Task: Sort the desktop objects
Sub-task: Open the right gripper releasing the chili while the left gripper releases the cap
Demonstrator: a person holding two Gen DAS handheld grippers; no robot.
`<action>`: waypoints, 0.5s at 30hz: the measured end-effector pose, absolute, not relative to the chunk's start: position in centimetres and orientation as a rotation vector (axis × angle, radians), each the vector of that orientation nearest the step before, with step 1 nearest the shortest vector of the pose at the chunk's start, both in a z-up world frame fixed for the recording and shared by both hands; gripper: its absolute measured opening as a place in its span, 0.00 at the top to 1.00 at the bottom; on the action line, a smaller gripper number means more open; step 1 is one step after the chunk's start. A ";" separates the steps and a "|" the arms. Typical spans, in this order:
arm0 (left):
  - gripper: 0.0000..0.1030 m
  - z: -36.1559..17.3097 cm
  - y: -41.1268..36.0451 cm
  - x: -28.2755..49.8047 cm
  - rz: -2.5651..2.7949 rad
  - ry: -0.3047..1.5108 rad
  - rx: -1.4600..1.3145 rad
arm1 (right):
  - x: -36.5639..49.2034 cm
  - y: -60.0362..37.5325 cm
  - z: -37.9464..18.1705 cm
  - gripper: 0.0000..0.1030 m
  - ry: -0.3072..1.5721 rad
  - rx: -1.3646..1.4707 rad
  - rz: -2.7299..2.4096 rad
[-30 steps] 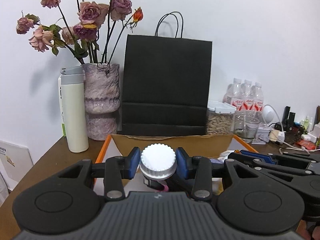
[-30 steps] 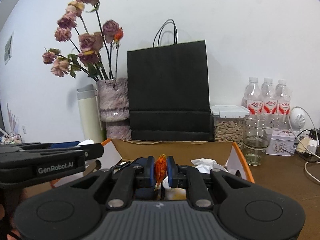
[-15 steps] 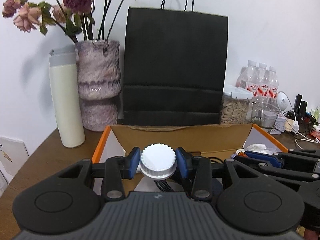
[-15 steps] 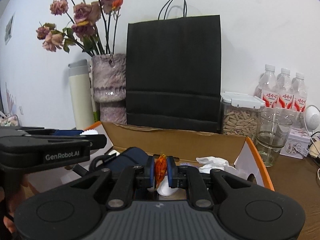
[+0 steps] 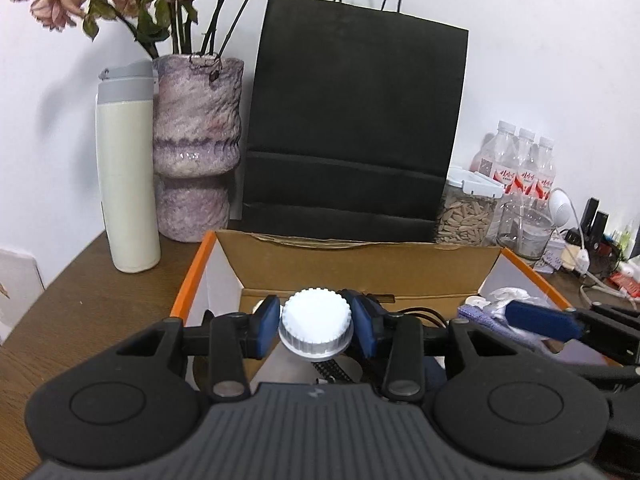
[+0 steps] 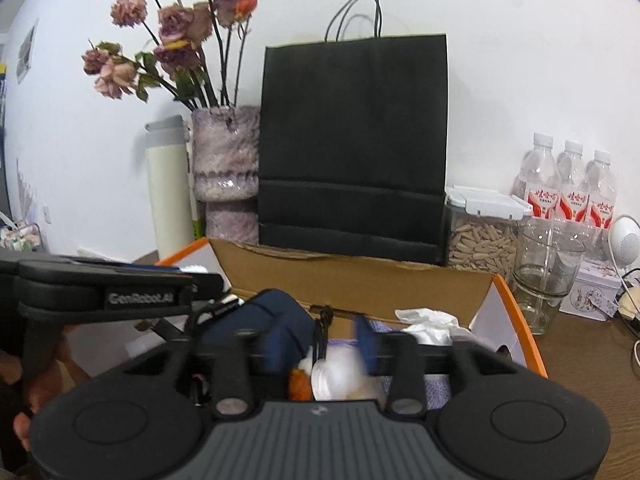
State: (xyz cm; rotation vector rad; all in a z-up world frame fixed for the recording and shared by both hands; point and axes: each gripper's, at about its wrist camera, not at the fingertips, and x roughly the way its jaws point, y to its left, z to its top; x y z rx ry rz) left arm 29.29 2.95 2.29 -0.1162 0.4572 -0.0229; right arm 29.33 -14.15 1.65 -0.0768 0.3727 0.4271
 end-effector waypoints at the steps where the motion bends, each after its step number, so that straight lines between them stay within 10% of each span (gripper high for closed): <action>1: 0.51 2.3 3.1 29.3 -0.031 0.458 -0.129 | 29.2 -14.1 1.8 0.41 0.363 -0.083 0.424; 4: 0.18 2.6 3.3 29.0 -0.035 0.446 -0.157 | 28.8 -14.0 2.0 0.36 0.354 -0.090 0.427; 15: 0.00 4.2 4.4 27.2 -0.113 0.355 -0.308 | 26.6 -15.3 3.2 0.12 0.303 -0.078 0.416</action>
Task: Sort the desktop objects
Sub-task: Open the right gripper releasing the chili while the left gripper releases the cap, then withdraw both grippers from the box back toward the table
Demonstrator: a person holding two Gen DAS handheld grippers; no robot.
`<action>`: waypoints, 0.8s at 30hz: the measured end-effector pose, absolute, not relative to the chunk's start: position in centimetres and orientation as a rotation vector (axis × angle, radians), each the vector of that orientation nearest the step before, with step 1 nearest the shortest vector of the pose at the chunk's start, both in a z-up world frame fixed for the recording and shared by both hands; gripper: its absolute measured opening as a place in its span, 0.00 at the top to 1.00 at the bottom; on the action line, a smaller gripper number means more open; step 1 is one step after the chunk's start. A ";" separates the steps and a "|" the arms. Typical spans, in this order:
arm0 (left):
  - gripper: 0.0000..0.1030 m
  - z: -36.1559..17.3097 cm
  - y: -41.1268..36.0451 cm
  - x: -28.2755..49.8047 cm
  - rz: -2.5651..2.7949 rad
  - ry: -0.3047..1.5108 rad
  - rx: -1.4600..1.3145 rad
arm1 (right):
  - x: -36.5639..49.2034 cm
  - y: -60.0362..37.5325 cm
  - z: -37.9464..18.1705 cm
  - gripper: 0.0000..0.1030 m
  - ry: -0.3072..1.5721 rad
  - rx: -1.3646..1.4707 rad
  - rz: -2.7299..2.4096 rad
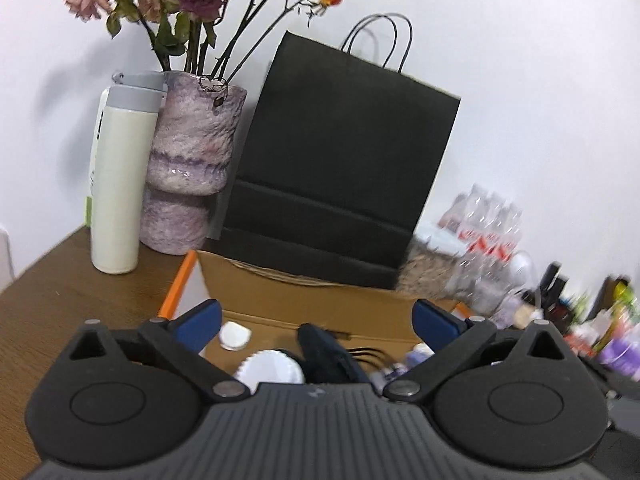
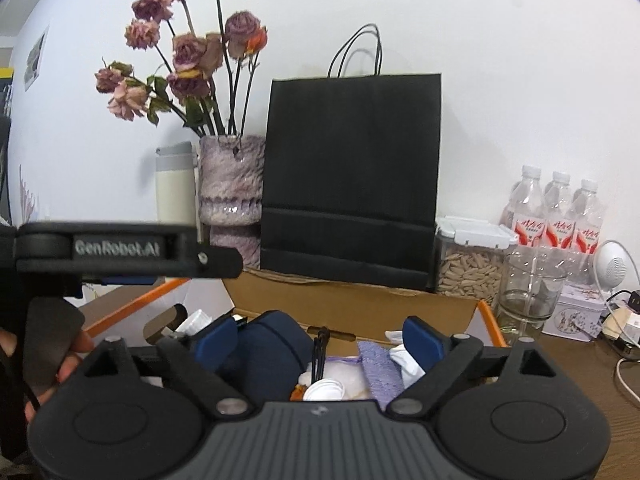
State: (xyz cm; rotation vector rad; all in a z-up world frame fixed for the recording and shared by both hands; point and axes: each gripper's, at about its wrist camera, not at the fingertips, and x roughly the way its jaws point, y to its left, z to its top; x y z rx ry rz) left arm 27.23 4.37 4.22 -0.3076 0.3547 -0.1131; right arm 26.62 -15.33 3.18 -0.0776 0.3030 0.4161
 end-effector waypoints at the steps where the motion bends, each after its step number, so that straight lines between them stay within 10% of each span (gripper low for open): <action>1: 0.00 4.4 4.4 27.0 -0.129 0.352 -0.325 | 26.3 -15.6 3.3 0.11 0.299 -0.072 0.414; 24: 0.00 6.0 0.1 17.9 -0.203 0.309 -0.309 | 19.5 -22.8 5.0 0.09 0.360 0.116 0.482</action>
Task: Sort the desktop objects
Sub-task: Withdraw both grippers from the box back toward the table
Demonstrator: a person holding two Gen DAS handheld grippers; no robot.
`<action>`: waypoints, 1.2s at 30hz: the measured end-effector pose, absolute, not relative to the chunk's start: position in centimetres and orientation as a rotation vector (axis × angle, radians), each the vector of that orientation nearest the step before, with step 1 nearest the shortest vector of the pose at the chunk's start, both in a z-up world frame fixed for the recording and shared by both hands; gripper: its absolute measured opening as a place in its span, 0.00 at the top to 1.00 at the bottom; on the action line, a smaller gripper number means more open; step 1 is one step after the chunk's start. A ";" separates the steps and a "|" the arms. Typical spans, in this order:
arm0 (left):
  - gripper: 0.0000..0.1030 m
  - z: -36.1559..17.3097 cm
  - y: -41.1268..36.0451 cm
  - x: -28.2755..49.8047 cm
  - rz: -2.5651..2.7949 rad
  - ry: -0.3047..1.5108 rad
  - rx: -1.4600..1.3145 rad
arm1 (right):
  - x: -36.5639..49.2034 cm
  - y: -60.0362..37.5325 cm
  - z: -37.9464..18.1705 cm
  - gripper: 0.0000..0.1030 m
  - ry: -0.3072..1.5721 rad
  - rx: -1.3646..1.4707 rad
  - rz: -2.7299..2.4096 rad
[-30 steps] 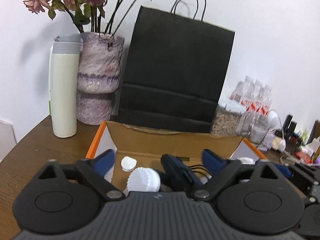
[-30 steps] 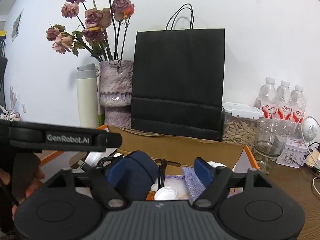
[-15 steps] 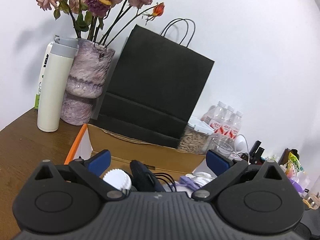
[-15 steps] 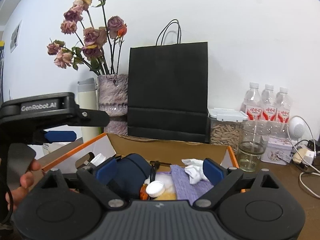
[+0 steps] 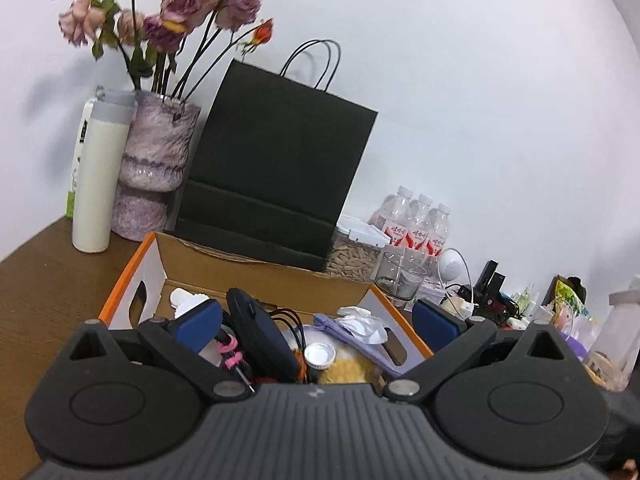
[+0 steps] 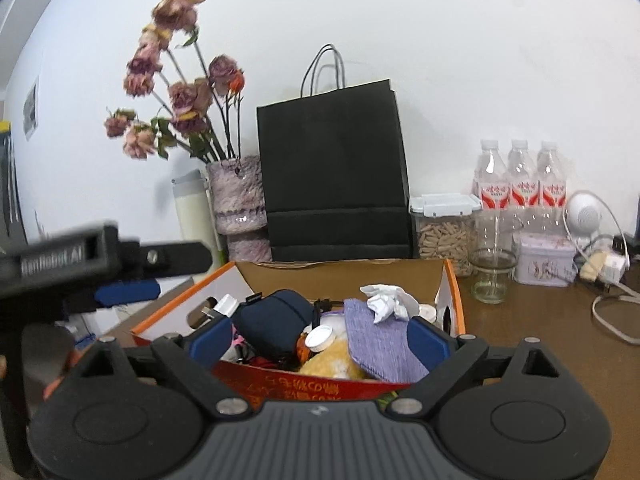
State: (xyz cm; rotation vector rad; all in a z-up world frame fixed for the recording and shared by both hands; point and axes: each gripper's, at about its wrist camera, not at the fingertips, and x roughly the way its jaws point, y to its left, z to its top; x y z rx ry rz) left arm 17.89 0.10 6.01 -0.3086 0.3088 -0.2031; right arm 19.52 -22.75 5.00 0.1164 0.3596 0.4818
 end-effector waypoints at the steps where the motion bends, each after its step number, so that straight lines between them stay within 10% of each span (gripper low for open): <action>1: 0.00 6.1 -0.2 17.4 -0.207 0.304 -0.307 | 19.3 -23.3 5.2 0.09 0.363 0.143 0.502; 36: 0.00 4.6 -3.4 13.0 -0.232 0.368 -0.329 | 16.5 -29.4 3.2 0.00 0.450 0.162 0.442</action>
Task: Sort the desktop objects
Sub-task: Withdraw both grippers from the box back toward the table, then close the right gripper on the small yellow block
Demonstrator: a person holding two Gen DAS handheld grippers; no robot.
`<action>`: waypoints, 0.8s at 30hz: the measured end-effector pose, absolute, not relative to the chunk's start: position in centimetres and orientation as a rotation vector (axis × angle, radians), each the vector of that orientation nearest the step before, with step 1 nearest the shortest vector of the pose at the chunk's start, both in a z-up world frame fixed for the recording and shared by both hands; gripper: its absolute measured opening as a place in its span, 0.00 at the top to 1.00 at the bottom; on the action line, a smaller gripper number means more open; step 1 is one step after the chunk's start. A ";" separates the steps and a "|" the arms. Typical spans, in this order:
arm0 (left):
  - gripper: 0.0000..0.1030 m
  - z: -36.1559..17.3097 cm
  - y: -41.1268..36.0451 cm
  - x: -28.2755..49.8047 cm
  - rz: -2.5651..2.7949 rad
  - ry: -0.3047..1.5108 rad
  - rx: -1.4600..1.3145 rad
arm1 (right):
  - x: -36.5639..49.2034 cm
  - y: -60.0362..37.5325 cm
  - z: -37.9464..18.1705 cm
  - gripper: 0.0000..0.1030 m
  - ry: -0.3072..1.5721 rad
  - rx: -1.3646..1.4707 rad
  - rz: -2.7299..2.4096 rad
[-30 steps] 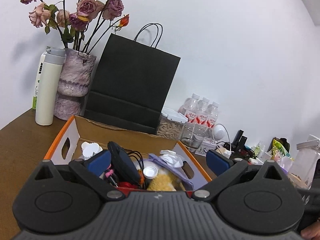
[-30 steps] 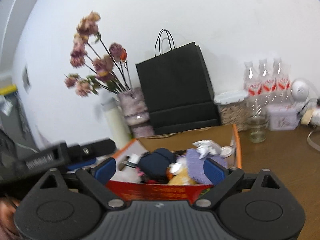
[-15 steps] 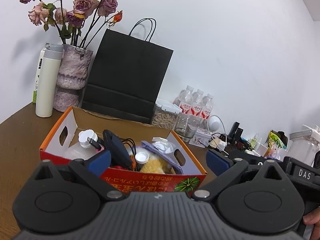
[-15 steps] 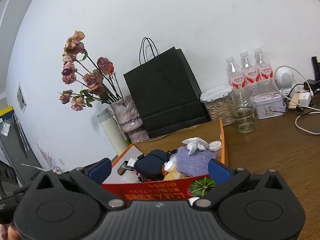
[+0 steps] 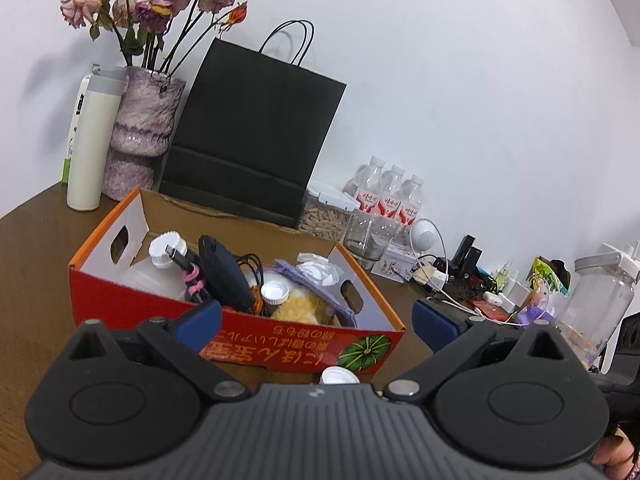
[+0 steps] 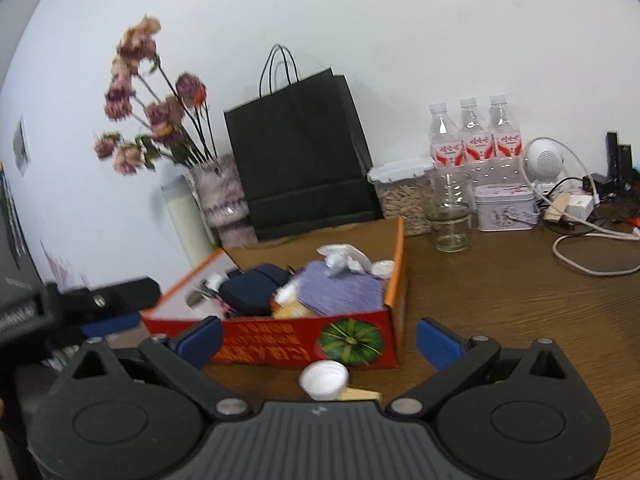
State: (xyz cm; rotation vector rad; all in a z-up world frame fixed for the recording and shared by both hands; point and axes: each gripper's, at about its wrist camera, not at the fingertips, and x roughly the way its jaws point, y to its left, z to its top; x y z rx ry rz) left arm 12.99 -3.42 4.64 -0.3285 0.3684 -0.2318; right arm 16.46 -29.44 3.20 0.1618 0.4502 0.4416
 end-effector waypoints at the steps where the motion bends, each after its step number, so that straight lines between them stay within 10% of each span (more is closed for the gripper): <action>1: 0.00 4.4 -3.4 13.0 -0.230 0.373 -0.329 | 16.6 -29.3 2.9 0.00 0.458 0.137 0.436; 24: 0.00 0.1 -6.8 16.1 -0.087 0.489 -0.127 | 19.5 -26.4 -1.5 0.17 0.609 -0.108 0.431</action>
